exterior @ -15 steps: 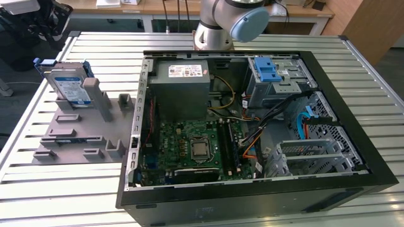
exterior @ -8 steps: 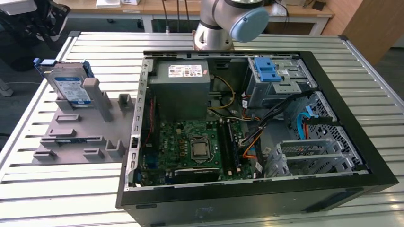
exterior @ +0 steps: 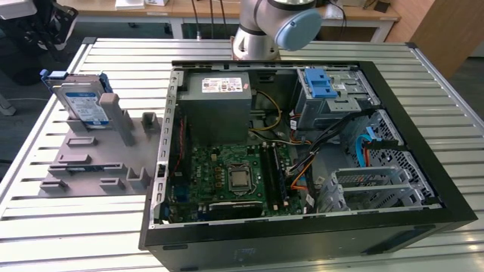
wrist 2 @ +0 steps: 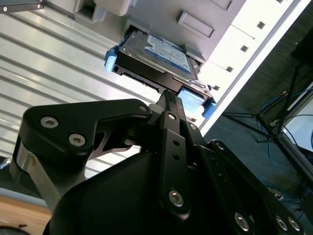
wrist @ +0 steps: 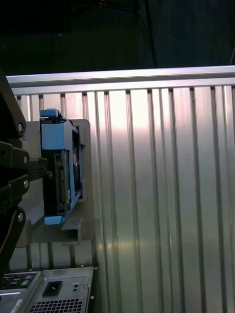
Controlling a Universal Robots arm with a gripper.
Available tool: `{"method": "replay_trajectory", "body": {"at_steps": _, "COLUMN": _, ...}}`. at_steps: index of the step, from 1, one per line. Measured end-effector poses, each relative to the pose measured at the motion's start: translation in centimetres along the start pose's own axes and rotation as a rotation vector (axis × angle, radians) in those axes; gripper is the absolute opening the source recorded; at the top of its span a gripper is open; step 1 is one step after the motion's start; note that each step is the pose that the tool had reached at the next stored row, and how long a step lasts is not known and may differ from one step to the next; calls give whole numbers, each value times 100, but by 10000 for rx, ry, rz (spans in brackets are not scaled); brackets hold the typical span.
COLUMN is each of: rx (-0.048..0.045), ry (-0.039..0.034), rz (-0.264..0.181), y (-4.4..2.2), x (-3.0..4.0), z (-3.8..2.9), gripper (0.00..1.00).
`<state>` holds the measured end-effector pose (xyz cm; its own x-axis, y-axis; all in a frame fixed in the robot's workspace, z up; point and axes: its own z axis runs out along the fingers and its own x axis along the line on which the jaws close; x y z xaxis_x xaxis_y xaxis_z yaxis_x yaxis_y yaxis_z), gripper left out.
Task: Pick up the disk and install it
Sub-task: 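Reach for the disk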
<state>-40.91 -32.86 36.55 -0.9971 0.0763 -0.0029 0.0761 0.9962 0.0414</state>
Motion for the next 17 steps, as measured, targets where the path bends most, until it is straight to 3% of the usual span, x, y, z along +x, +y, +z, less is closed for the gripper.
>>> {"method": "replay_trajectory", "body": {"at_steps": 5, "rx": 106, "ry": -6, "rz": -1, "y": -10, "x": 13, "z": 12, "gripper": 11}}
{"method": "replay_trajectory", "body": {"at_steps": 14, "rx": 111, "ry": 12, "rz": 0, "y": -23, "x": 138, "z": 41, "gripper": 11}}
{"method": "replay_trajectory", "body": {"at_steps": 17, "rx": 112, "ry": 13, "rz": -1, "y": -24, "x": 146, "z": 41, "gripper": 11}}
